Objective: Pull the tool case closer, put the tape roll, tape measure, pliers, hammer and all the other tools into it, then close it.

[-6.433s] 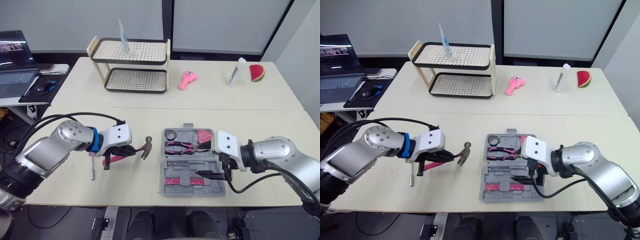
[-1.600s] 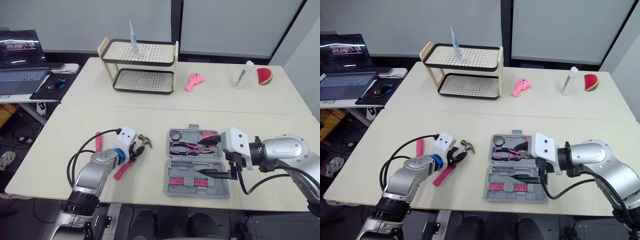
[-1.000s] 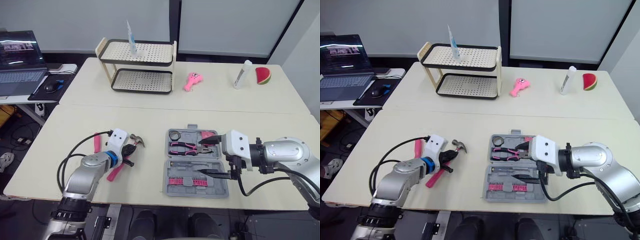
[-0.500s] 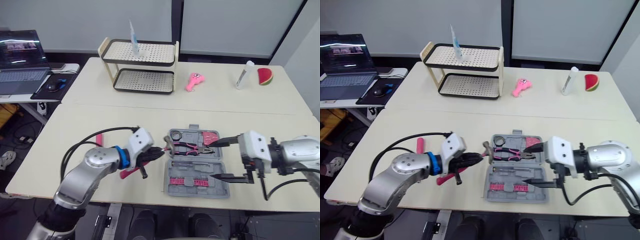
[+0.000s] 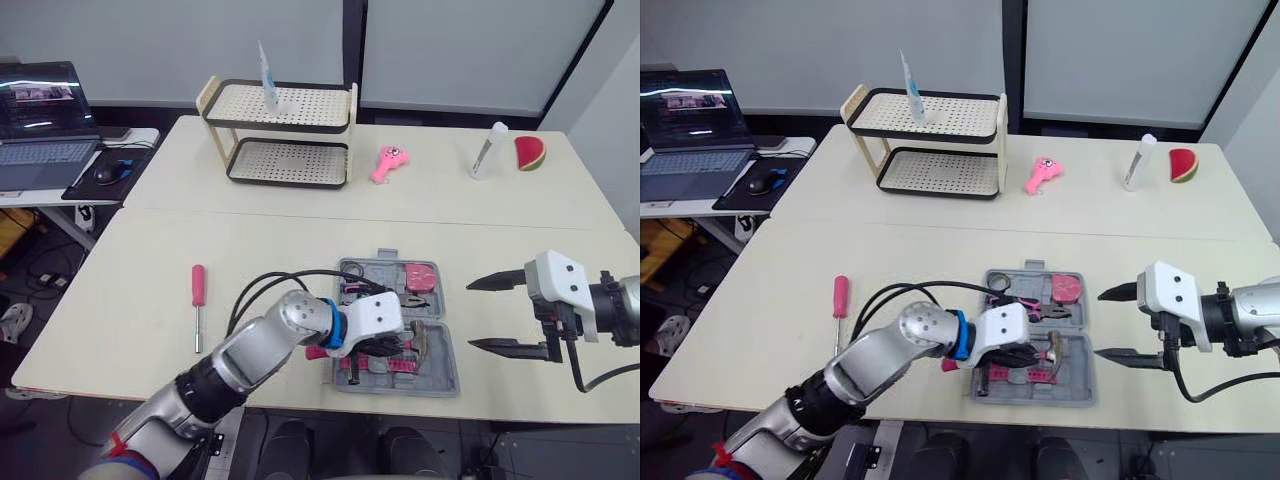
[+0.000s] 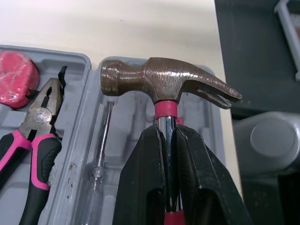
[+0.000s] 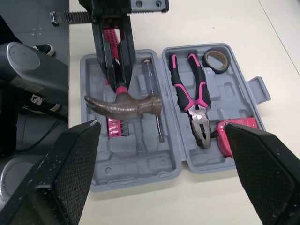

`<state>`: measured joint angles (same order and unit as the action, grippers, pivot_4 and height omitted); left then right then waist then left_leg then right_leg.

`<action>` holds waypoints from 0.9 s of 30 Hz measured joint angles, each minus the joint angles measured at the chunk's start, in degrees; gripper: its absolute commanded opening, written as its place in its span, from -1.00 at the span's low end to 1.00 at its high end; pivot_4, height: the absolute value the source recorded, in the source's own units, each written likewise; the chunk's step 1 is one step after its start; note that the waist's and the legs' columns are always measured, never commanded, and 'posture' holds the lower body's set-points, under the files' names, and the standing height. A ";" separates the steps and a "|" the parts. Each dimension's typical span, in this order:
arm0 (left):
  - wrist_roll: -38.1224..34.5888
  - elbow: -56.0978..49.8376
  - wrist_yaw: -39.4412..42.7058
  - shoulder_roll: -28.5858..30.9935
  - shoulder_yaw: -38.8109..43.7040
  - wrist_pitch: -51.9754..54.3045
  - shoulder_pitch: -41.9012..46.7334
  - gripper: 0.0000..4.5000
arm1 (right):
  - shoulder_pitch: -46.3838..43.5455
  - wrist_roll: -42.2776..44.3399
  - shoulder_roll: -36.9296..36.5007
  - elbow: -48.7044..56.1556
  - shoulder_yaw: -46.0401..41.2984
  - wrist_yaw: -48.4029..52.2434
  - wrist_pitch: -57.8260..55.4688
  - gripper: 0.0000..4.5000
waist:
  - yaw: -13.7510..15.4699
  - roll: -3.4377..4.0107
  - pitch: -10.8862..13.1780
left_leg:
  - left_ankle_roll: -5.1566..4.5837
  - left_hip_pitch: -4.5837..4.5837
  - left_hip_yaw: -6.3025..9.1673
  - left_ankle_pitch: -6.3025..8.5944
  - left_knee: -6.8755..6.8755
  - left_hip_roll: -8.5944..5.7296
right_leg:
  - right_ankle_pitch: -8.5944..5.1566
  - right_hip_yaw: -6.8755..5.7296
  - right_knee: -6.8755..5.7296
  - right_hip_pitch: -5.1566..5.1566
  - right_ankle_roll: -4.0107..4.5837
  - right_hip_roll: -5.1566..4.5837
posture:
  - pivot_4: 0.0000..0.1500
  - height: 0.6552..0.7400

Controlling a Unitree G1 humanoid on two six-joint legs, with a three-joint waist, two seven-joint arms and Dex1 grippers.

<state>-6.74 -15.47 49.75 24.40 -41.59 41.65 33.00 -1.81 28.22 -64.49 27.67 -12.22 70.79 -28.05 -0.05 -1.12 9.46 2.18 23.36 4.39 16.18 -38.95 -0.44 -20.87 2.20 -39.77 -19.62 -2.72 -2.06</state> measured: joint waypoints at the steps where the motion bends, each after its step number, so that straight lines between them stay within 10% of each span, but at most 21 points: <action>1: 1.02 1.42 -0.64 -1.43 -0.92 0.11 0.27 -0.97 | 0.61 -0.02 -0.04 0.36 0.02 -0.07 -0.10 1.00 | 0.02 -0.01 0.00 | 0.00 0.01 -0.02 0.00 -0.01 -0.01 | 0.00 0.00 0.02 0.00 0.00 -0.01 | 1.00 0.74; 27: 7.87 17.06 -1.64 -13.58 -3.85 0.14 3.68 -0.97 | 2.70 -0.36 -0.97 4.18 -0.28 -2.63 -4.22 1.00 | 0.04 0.00 0.00 | 0.01 0.00 0.02 0.00 -0.01 -0.01 | 0.00 -0.01 0.12 0.09 0.00 -0.04 | 1.00 0.74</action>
<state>1.12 1.59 48.11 10.82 -45.44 41.79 36.67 0.89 27.86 -65.46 31.85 -12.49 68.16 -32.28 -0.01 -1.12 9.46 2.19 23.36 4.40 16.17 -38.96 -0.45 -20.87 2.18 -39.65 -19.53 -2.73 -2.10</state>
